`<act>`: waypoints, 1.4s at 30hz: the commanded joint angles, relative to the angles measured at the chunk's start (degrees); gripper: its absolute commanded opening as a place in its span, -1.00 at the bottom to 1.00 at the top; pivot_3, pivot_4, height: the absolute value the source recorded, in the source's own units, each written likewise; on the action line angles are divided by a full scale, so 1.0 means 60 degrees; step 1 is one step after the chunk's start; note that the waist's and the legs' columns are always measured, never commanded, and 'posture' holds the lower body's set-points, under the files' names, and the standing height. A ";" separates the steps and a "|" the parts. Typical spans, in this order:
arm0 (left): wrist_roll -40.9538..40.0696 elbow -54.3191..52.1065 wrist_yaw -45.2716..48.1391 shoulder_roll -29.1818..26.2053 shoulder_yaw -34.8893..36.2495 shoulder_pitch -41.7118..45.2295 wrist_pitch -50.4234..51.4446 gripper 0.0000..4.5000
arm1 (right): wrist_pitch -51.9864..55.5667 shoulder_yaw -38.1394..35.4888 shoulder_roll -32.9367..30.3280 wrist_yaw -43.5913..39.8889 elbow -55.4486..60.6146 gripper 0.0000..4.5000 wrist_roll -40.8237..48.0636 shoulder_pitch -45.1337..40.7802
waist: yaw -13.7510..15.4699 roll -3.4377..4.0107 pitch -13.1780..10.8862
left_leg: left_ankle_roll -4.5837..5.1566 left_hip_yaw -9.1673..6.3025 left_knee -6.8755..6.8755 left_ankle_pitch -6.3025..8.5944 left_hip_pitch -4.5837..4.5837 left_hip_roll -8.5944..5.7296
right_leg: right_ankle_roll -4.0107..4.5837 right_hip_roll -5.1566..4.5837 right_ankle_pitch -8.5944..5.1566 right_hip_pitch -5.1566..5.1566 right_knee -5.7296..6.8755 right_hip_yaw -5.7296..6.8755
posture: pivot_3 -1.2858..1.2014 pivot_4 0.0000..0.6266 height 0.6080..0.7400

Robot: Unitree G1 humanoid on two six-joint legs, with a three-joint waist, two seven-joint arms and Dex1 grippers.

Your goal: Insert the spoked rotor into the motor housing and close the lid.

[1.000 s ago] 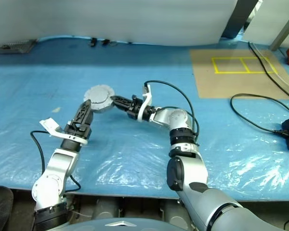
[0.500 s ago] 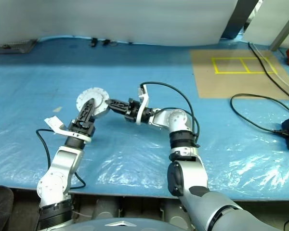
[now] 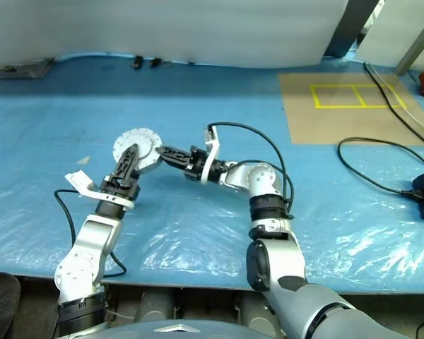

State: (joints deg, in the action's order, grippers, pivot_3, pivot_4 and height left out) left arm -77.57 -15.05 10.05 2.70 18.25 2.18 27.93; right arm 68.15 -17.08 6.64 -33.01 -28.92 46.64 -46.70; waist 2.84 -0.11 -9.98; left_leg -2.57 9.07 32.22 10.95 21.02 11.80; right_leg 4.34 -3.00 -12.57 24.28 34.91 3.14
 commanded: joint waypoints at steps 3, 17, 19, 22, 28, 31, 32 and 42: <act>-0.0268 -0.0058 0.0153 0.0028 -0.0069 0.0277 0.0020 0.21 | 0.0021 0.0730 0.0214 -0.0715 0.1035 0.11 0.0342 -0.0005 | -0.0008 0.0000 0.0000 | 0.0000 -0.0001 0.0001 0.0000 -0.0001 0.0000 | 0.0001 0.0000 0.0000 0.0000 0.0004 0.0000 | 0.03 -0.52 1.00; -0.0786 0.1124 0.0424 0.0390 0.1470 0.1399 -0.1593 0.21 | -0.1632 0.1053 0.0039 -0.0059 0.0260 0.74 -0.0701 -0.0150 | -0.0037 -0.0005 0.0001 | 0.0000 -0.0013 0.0015 0.0000 -0.0002 -0.0005 | 0.0002 0.0002 0.0007 -0.0004 0.0014 0.0000 | 0.03 -0.52 1.00; -0.0226 0.1764 0.0630 0.0164 0.1889 0.1941 -0.2378 0.21 | -0.1726 0.1115 0.0030 -0.0105 0.0252 0.74 -0.0767 -0.0221 | -0.0031 -0.0008 0.0000 | 0.0000 -0.0017 0.0023 0.0000 0.0000 -0.0008 | 0.0005 0.0004 0.0011 -0.0004 0.0017 0.0000 | 0.03 -0.52 1.00; 0.0527 0.2827 0.0745 -0.0161 0.2402 0.2658 -0.3364 0.21 | -0.1833 0.1199 0.0027 -0.0236 0.0281 0.74 -0.0811 -0.0360 | -0.0031 -0.0018 -0.0001 | 0.0001 -0.0026 0.0031 -0.0001 0.0002 -0.0009 | 0.0000 0.0004 0.0017 -0.0005 0.0017 0.0000 | 0.03 -0.52 1.00; 0.1713 0.6414 0.0655 -0.1276 0.3774 0.4309 -0.5507 0.21 | -0.2185 0.1682 -0.0130 -0.0651 0.0570 0.74 -0.1064 -0.0620 | -0.0043 -0.0068 0.0010 | 0.0002 -0.0057 0.0040 -0.0002 0.0001 -0.0018 | -0.0013 0.0007 0.0028 -0.0010 0.0015 0.0002 | 0.03 -0.52 1.00; 0.2221 0.7860 0.0734 -0.1730 0.3974 0.4741 -0.5823 0.21 | -0.2207 0.1768 -0.0154 -0.0672 0.0782 0.74 -0.1047 -0.0595 | 0.0038 -0.0081 0.0008 | 0.0003 -0.0061 0.0046 -0.0003 0.0015 -0.0017 | -0.0018 0.0005 0.0031 -0.0010 0.0012 0.0005 | 0.03 -0.52 1.00; 0.2319 0.8206 0.0821 -0.1823 0.4018 0.4858 -0.5862 0.21 | -0.2225 0.1809 -0.0167 -0.0689 0.0841 0.74 -0.1059 -0.0579 | 0.0066 -0.0089 0.0007 | 0.0003 -0.0063 0.0049 -0.0004 0.0019 -0.0016 | -0.0019 0.0005 0.0032 -0.0010 0.0012 0.0010 | 0.03 -0.52 1.00; 0.2892 0.8415 0.0520 -0.1670 0.4313 0.4773 -0.6150 0.21 | -0.2464 0.2236 -0.0289 -0.0842 0.1239 0.74 -0.1303 -0.0361 | 0.0207 -0.0098 0.0008 | -0.0003 -0.0068 0.0103 0.0000 0.0012 -0.0003 | -0.0014 -0.0013 0.0029 -0.0012 0.0084 0.0016 | 0.03 -0.52 1.00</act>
State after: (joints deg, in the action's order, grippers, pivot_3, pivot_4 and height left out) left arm -61.05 38.81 13.24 -7.36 43.20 31.75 -7.75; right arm 54.49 -4.08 4.81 -37.01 -23.79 38.74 -48.59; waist 4.08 -0.70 -9.93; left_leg -2.59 8.66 32.85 10.95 21.08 11.78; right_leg 4.26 -3.07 -12.40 24.21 35.45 3.24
